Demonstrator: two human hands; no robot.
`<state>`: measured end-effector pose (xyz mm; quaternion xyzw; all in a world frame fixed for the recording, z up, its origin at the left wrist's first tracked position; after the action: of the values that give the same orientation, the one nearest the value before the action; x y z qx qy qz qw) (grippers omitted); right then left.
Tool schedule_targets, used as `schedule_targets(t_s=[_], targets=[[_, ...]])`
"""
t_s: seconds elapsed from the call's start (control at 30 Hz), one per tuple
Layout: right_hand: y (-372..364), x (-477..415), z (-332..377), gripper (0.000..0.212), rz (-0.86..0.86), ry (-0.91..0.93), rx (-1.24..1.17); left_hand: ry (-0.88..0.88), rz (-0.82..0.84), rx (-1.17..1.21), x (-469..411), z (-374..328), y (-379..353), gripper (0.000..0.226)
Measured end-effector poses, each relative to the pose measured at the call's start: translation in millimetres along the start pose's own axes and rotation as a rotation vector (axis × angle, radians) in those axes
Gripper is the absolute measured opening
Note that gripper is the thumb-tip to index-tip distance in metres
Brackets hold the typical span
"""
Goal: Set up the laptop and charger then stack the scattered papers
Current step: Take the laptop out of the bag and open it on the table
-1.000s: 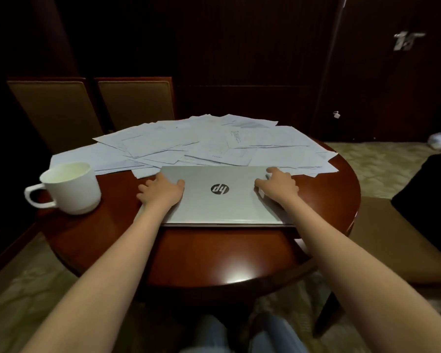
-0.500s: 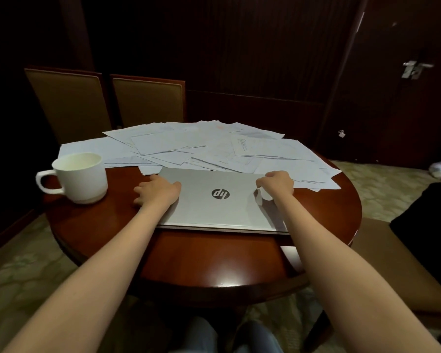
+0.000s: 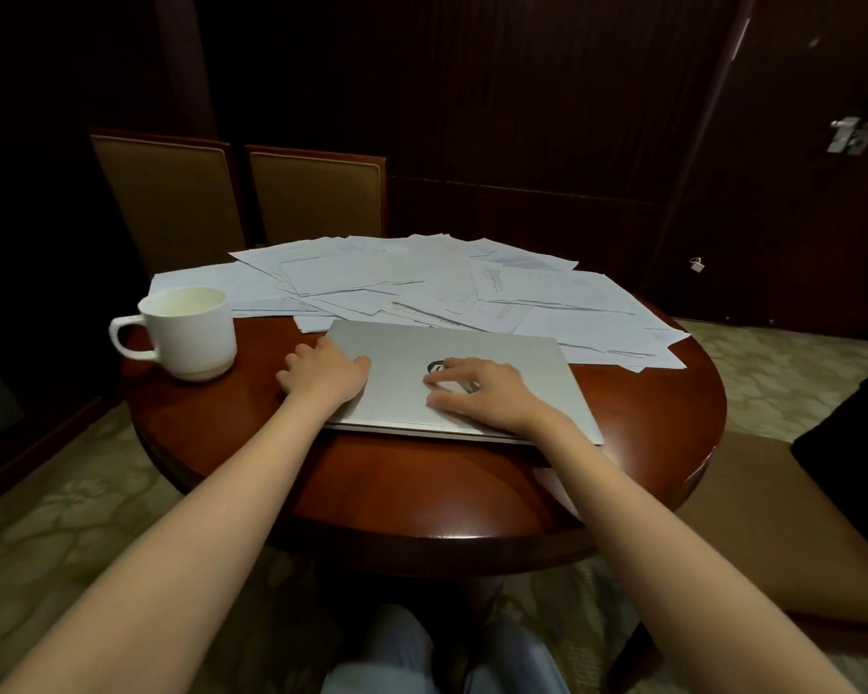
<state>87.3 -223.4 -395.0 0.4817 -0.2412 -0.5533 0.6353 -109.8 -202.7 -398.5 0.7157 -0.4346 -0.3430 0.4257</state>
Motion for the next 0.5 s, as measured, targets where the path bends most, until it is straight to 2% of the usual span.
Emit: schedule_targets(t_s=[0.1,0.2,0.33,0.43,0.5], targets=[[-8,11,19,0.049,0.081,0.111,0.031,-0.015,0.006,-0.001,7,2,1,0.064],[-9,17,25,0.050,0.050,0.177,0.036,-0.019,0.002,-0.002,12,5,2,0.062],[-9,30,34,0.033,-0.159,0.387,0.139,-0.051,-0.028,0.059,15,15,2,0.058],[-5,39,47,0.036,-0.370,0.606,0.298,-0.053,-0.063,0.183,18,24,5,0.051],[-7,43,52,0.035,-0.452,0.721,0.396,-0.043,-0.073,0.267,21,28,9,0.049]])
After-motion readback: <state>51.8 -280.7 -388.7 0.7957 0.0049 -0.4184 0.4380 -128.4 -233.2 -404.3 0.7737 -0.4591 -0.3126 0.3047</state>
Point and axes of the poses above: each hand's wrist, its own x-axis away from the middle knuckle, its own y-axis out of the back of the hand, z = x × y, the point moved 5 cm from there along -x, towards the middle knuckle, and after that the axes turned 7 degrees about -z, right-handed, at the moved point
